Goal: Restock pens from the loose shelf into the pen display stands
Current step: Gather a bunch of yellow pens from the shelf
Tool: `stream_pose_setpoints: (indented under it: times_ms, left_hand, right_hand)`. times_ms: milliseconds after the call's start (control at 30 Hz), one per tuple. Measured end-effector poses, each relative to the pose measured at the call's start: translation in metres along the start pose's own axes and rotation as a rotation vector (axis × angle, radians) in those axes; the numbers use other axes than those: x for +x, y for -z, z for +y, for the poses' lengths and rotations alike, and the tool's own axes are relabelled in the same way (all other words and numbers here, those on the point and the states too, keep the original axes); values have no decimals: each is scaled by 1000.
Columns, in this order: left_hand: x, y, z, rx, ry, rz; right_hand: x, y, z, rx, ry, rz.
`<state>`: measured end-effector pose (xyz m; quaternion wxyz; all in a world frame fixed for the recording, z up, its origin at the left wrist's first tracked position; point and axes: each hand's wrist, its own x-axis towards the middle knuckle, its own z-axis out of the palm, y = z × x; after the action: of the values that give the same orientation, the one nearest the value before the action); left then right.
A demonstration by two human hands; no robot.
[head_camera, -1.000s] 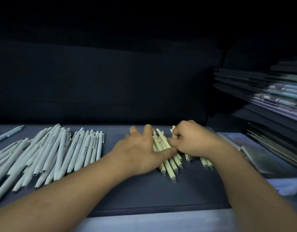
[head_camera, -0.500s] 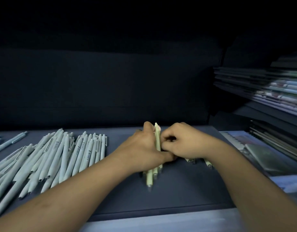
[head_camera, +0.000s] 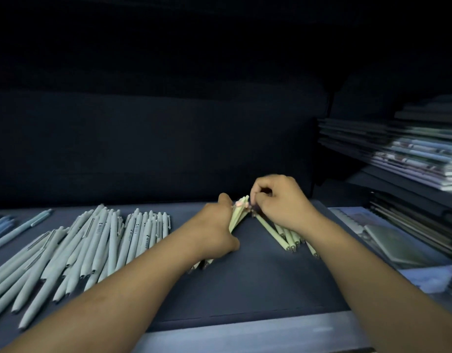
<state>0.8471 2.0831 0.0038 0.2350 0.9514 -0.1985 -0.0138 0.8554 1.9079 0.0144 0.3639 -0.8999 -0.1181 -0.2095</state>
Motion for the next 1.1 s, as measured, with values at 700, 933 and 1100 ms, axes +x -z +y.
stream_pose_setpoints:
  times_ms: [700,933,1100]
  left_hand:
    - [20,33,-15,-978,-141,826]
    - [19,32,-8,-994,-185,743]
    - [21,25,-6,-1218,-92,544]
  right_hand:
    - [16,-43,-31,1049,-210,-895]
    - [12,-58,-30,718,-190,-848]
    - [11,-58,-31,785,-175,-768]
